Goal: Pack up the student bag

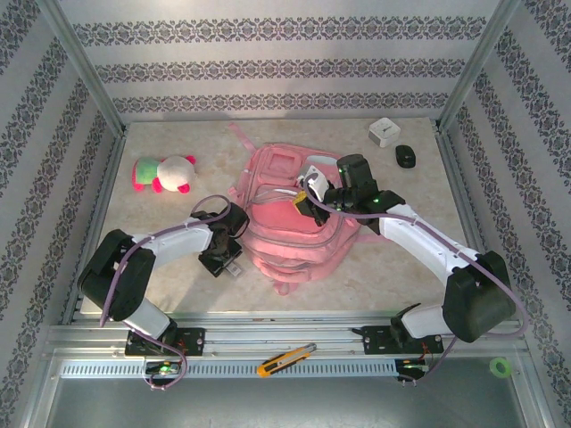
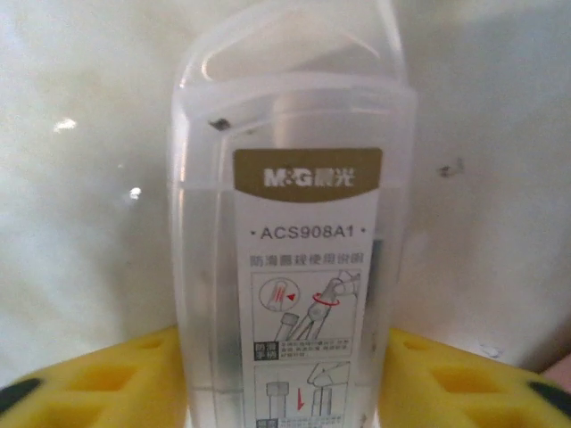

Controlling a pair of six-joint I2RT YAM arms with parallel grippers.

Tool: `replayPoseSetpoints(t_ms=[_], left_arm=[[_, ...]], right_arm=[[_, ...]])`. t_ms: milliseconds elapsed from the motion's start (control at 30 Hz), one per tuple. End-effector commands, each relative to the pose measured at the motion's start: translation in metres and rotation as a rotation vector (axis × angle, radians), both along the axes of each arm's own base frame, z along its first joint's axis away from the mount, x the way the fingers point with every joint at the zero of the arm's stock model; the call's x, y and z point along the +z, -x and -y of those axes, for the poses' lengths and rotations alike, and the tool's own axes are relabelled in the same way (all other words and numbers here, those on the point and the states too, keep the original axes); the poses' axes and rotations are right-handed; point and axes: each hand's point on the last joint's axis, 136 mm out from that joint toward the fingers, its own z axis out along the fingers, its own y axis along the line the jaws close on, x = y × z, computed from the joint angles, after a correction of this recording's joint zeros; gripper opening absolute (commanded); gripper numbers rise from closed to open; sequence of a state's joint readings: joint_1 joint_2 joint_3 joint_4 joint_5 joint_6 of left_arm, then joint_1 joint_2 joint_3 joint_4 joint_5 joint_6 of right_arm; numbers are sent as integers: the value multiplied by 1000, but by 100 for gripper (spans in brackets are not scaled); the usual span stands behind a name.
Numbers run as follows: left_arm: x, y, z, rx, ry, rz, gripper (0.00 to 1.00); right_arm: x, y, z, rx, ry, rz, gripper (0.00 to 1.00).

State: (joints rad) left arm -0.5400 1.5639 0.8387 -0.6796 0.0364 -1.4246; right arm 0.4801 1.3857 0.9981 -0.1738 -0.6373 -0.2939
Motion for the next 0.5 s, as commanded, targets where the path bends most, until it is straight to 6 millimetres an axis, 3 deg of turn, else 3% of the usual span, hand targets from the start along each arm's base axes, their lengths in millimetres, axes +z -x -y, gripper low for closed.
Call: replayPoseSetpoints(t_ms=[0,233,467], left_arm=[[-2,-6,3,22,28,12,41],[35,1,0,47,65,72,32],[96,-7,9,34,139,234,31]], right_arm=[[38,14,-10,92,-97,116,0],[42,15,-9,89,-103,128,0],[46,1,-11,46,-129,108,0]])
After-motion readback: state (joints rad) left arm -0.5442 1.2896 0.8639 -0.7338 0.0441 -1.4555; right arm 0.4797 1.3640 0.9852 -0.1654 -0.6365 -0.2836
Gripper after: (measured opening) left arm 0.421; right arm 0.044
